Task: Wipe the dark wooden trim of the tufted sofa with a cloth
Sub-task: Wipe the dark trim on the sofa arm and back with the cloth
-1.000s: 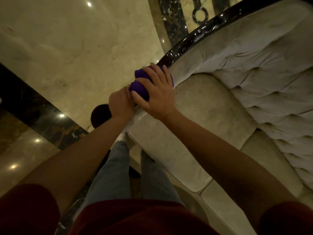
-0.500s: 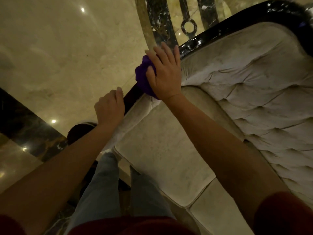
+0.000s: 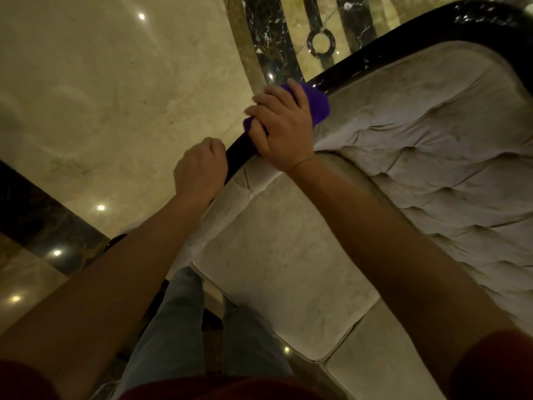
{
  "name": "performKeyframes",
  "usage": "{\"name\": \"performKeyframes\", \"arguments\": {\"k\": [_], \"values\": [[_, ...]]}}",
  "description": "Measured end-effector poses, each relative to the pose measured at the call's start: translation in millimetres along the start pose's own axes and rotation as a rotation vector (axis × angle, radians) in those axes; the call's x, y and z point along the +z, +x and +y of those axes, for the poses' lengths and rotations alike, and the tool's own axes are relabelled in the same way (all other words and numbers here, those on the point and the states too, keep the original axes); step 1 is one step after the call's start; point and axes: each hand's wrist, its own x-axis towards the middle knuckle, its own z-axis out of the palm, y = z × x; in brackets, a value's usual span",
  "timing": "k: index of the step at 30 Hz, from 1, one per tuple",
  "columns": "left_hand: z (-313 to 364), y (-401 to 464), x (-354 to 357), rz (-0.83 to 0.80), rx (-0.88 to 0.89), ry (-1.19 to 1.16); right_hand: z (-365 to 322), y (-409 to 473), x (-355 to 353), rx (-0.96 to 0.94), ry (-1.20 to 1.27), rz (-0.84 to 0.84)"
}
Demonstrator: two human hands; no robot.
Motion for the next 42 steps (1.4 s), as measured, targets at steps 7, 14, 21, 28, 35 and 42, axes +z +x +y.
{"name": "performKeyframes", "arguments": {"k": [7,14,21,28,35,42], "values": [[36,21,9,0.127,0.159,0.170,110,54,-32,0.093,-0.338,-0.197],[43,20,9,0.276,0.073,0.120,79,47,-26,0.277,-0.279,-0.028],[46,28,9,0.220,-0.040,0.114,13,9,-2,0.286,-0.045,0.025],[59,34,2,-0.076,-0.008,0.164,114,44,-39,-0.028,-0.255,-0.112],[106,33,13,0.108,0.205,0.340,201,61,-98,0.010,-0.597,-0.160],[154,65,26,0.045,0.250,0.294,153,63,-86,0.316,-0.555,-0.183]]}}
